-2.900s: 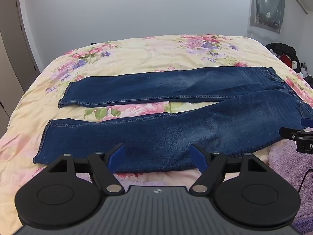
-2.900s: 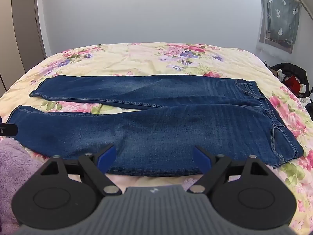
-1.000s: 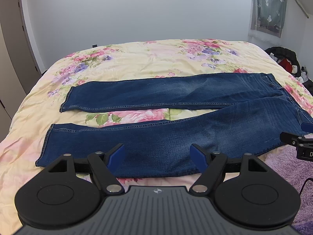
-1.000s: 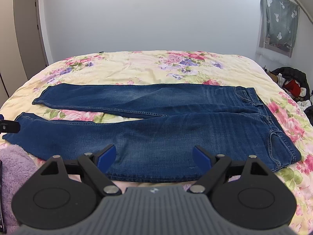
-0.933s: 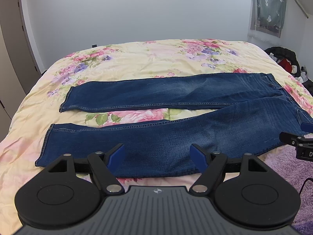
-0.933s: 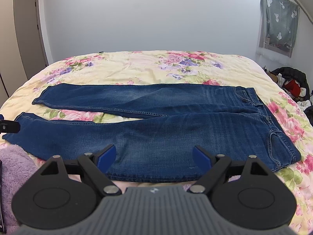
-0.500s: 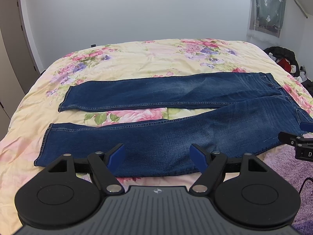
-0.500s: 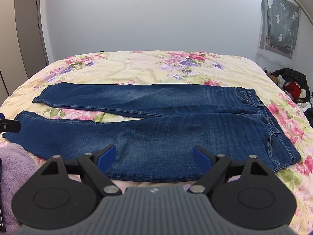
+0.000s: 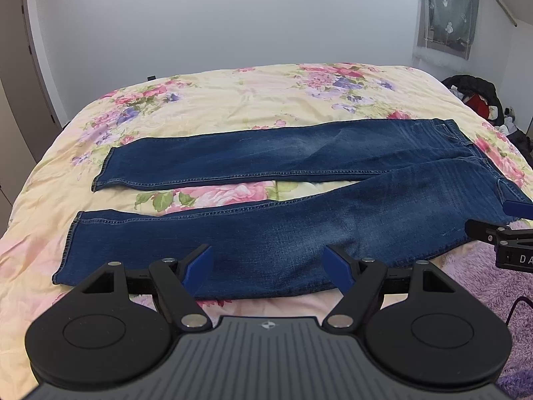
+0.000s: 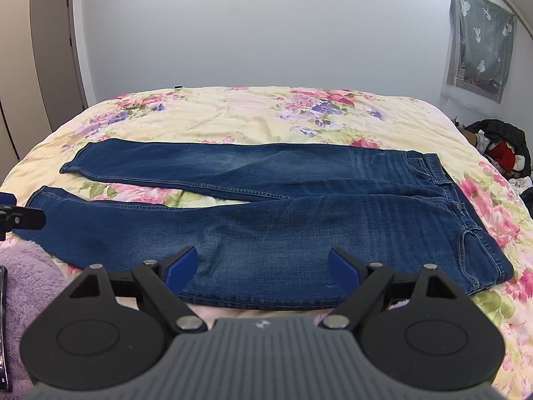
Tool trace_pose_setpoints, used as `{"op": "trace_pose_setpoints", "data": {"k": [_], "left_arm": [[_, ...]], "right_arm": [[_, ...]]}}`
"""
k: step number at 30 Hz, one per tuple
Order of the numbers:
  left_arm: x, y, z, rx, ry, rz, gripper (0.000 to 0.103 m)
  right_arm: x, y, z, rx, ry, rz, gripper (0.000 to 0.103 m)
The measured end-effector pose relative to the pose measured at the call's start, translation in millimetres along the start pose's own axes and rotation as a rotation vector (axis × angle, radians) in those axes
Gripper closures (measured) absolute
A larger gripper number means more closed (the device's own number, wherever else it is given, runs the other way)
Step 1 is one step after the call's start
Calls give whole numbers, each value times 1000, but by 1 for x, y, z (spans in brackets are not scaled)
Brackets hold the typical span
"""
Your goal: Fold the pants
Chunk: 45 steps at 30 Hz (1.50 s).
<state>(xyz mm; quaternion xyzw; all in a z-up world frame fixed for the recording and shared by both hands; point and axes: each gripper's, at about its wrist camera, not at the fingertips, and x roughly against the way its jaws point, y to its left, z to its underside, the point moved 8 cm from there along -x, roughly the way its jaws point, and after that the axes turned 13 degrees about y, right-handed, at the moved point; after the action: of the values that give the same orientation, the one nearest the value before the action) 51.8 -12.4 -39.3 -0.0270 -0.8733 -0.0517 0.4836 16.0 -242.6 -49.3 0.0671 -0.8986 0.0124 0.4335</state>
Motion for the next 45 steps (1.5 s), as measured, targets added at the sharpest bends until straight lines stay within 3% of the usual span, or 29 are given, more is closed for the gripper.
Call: {"op": "trace_pose_setpoints", "data": {"k": [10,16,23,29,37,42,45], "left_arm": [[-1,-2,1,-17,9,3,15],[4,19,0,-88,14,-98,16],[13,87,-6,-65,31,-217,25],[5,118,-1,-210,80,-281,36],[-48,143,18,-431,207,-271,44],[-86,165,26,-568,277,-301,44],[-112,179,31,-638,341,-316,44]], "right_arm": [[3,4,0,10,-3,-4,21],[3,-4,-4,58,-21,-1,21],[8,-57,-19,138,-25,123,21],[13,-123,-38,173,43,200,22],[6,-223,-51,238,165,323,47],[-29,-281,-32,253,246,397,81],[-46,-305,-16,203,285,390,82]]}}
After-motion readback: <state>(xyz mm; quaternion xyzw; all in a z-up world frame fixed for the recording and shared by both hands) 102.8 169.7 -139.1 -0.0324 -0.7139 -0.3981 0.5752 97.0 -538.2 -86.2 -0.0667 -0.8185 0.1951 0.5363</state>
